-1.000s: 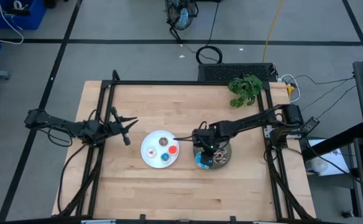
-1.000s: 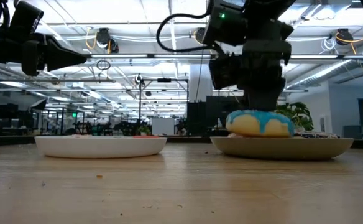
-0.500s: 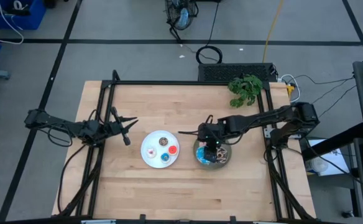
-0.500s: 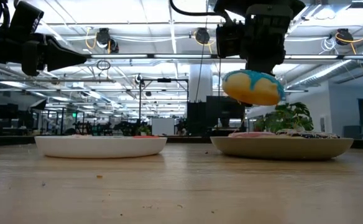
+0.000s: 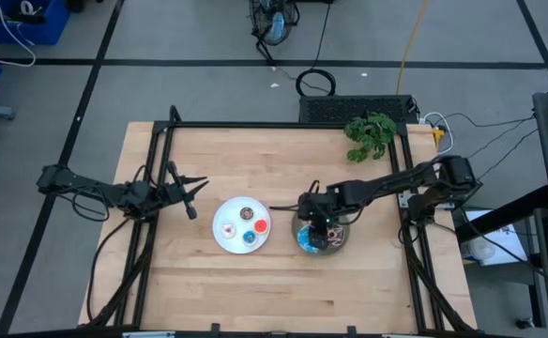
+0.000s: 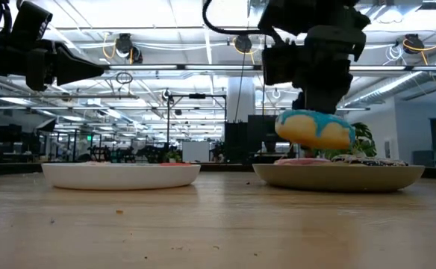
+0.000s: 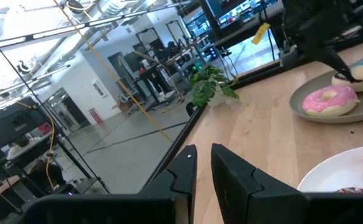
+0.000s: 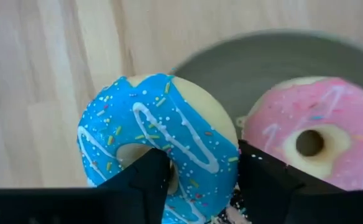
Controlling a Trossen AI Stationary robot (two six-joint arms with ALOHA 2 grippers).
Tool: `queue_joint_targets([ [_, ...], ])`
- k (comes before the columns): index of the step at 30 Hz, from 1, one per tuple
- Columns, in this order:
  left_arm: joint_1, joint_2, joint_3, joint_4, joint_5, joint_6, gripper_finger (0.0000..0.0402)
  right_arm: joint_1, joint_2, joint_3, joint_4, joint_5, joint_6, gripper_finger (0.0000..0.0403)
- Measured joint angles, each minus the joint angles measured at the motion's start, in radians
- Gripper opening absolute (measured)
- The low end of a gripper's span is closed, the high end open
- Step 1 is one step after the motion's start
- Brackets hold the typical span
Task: Pick & Place donuts
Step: Put the big blue doughnut on the gray plate, then return to Home Position
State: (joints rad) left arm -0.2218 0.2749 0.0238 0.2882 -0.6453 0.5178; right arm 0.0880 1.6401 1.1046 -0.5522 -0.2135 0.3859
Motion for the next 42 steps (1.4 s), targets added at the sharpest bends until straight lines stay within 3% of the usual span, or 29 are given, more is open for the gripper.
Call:
queue_joint_targets([
  [12,0.0,0.0,0.0,0.0,0.0,-0.001,0.0056,-0.009,0.04,-0.009,-0.01,-0.023,0.076,0.0301],
  [16,0.0,0.0,0.0,0.0,0.0,-0.001,0.0056,-0.013,0.04,-0.009,-0.011,-0.024,0.076,0.0328],
  [37,0.0,0.0,0.0,-0.001,0.0,-0.001,0.0056,-0.028,-0.013,0.053,-0.135,0.006,0.074,0.0331],
  [42,0.0,0.0,0.0,0.0,0.0,0.004,0.0056,-0.047,-0.084,0.053,-0.172,0.011,0.068,0.0331],
])
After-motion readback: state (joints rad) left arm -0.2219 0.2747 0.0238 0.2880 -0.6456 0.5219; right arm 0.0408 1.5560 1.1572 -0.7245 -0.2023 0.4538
